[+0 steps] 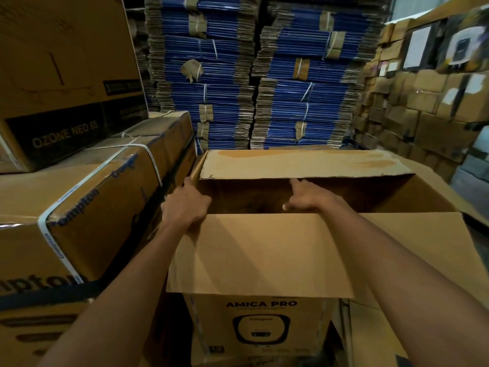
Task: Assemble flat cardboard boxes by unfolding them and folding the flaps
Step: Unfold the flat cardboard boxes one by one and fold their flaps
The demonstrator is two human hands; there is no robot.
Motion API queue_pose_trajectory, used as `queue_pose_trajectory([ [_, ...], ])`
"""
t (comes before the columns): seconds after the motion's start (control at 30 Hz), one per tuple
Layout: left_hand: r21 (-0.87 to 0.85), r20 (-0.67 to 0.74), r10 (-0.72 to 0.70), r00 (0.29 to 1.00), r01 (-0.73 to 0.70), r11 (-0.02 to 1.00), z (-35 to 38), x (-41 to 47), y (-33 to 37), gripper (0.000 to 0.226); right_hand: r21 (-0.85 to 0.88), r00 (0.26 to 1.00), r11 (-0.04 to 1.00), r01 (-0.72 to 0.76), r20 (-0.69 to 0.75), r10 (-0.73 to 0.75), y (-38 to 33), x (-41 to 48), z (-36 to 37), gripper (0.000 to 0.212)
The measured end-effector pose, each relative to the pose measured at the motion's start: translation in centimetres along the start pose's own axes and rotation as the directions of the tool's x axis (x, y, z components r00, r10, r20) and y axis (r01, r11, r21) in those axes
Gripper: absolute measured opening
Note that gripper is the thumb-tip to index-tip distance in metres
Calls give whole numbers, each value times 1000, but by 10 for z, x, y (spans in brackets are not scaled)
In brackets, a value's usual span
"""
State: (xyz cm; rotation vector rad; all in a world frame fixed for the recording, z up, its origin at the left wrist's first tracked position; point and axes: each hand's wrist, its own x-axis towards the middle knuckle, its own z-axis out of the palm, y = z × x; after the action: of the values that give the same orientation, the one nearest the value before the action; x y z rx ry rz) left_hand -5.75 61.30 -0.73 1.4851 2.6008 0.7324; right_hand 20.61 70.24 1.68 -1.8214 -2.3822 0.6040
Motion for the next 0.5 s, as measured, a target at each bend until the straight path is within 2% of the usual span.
queue_pose_trajectory([
  [0.07, -16, 7, 3, 1000, -3, 1000, 0, 0, -1, 76, 24, 982, 999, 45, -183, -40, -6, 11, 4, 82],
  [0.13, -5, 5, 16, 1000, -16, 1000, -2, -2, 1, 75, -1, 895, 992, 127, -431, -115, -12, 20, -1, 76],
  [0.2, 29, 4, 22, 1000, -22, 999, -4, -3, 3, 76, -101, 797, 983, 152, -576, -182, -16, 30, -13, 75],
  [0.23, 44, 8, 19, 1000, -19, 999, -4, -4, 3, 76, -146, 771, 979, 145, -603, -204, -17, 37, -20, 76],
  [0.3, 50, 6, 12, 1000, -12, 999, -2, -5, 1, 77, -197, 768, 973, 122, -602, -218, -18, 54, -35, 78],
  [0.43, 51, -11, 12, 1000, -12, 999, 0, -2, -2, 77, -256, 847, 963, 85, -490, -205, -18, 92, -52, 80],
  [0.5, 63, -14, 5, 1000, -4, 998, 2, -1, -3, 77, -272, 871, 959, 73, -452, -194, -17, 110, -54, 74],
])
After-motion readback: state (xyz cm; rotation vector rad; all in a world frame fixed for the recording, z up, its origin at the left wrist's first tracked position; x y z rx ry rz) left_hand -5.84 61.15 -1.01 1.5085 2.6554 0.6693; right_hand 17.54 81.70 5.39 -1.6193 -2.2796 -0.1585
